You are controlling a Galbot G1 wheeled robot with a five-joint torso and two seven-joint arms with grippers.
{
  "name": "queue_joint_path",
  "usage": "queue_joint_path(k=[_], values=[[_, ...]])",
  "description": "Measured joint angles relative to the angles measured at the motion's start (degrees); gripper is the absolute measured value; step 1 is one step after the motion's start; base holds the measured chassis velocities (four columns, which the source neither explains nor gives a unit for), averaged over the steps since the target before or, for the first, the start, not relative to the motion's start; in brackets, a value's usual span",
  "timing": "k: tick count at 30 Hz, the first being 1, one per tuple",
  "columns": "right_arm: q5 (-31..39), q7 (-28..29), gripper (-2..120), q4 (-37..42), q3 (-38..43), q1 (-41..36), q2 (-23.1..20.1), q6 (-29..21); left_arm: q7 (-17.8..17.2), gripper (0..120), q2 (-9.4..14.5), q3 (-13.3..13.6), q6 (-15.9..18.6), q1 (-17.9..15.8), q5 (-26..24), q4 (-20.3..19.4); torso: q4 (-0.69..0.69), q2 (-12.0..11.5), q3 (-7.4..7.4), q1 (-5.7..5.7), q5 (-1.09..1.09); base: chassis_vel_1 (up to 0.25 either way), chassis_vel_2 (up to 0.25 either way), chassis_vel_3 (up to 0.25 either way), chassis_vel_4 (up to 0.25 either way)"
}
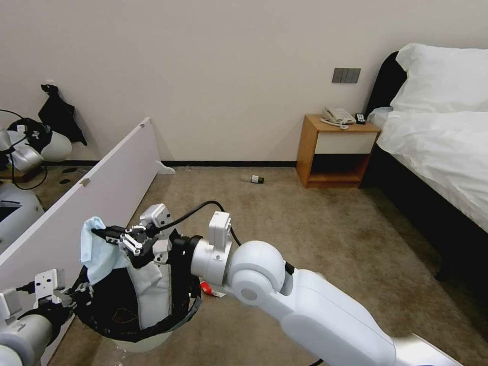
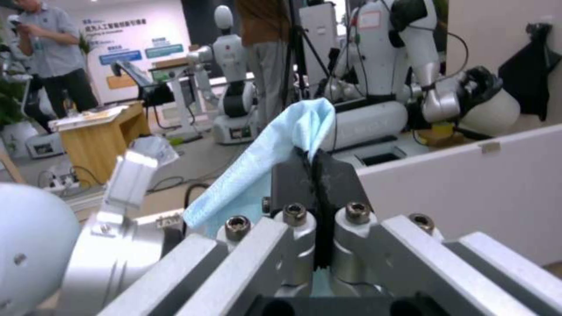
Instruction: Pick up the trash bin, then pick up the garbage from the floor and place it into the trash bin.
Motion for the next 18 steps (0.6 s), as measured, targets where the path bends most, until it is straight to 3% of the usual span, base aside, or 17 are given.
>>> queue_joint_path(k=[18], values=[[-2.47,-0.24,0,-0.49,0.39,-3.66,-3.24,-0.15,0.03,4,0.1,-0.26,0.0,-0.13,-0.43,0.05,0.0,0.0,0.0,0.0,0.0,0.0,0.0,0.0,0.0]])
